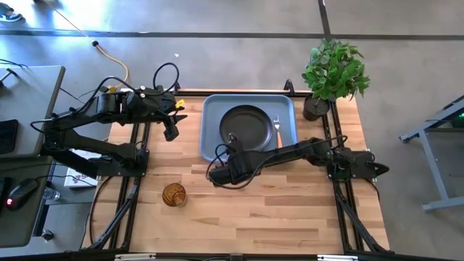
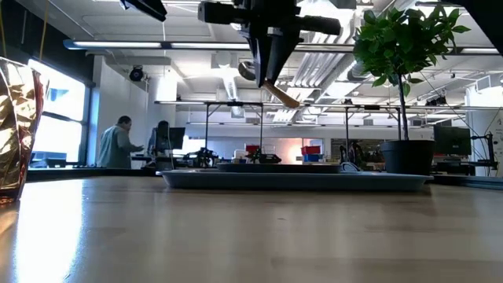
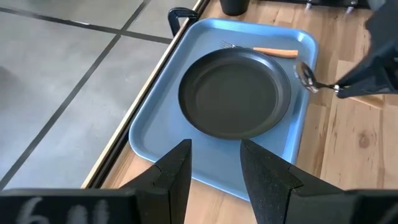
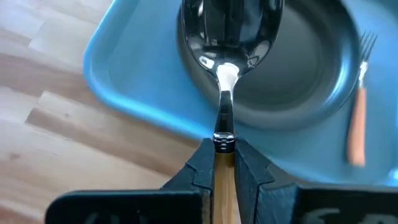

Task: Pick and place plate/cup/fork/spoon on tray
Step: Put the orange spoon on the blue tray

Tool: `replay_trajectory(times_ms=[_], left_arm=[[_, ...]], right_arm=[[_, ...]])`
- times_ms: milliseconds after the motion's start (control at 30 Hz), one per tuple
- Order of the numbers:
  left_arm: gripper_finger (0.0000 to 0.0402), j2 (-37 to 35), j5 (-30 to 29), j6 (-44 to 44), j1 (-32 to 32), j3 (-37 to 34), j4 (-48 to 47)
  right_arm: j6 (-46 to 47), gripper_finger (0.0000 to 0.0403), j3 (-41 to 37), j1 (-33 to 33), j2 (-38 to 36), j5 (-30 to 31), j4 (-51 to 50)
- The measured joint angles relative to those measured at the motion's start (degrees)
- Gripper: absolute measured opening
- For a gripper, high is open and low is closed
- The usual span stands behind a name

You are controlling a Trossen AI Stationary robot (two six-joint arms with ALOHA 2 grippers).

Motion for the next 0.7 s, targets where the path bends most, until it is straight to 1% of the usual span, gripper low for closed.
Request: replay_trajectory(times_ms=[133, 467, 567, 700], left_arm=[[0.0126, 0.0, -0.1, 0.0, 0.0, 0.0, 0.0], [0.0126, 0.0, -0.7, 0.0, 0.0, 0.0, 0.0], [0.0126, 0.0, -3.1, 0.0, 0.0, 0.0, 0.0], [0.0126, 0.0, -6.6, 0.0, 0.0, 0.0, -0.1]], right_arm=[[-5.0, 0.0012, 0.0, -1.7, 0.0, 1.7, -0.1], [-21.1, 0.0012, -0.2, -7.7, 0.0, 2.3, 0.0], [-25.0, 0.0012, -3.3, -9.5, -0.7, 2.1, 0.0], [-25.9, 0.0012, -12.7, -11.9, -4.8, 0.4, 0.0]])
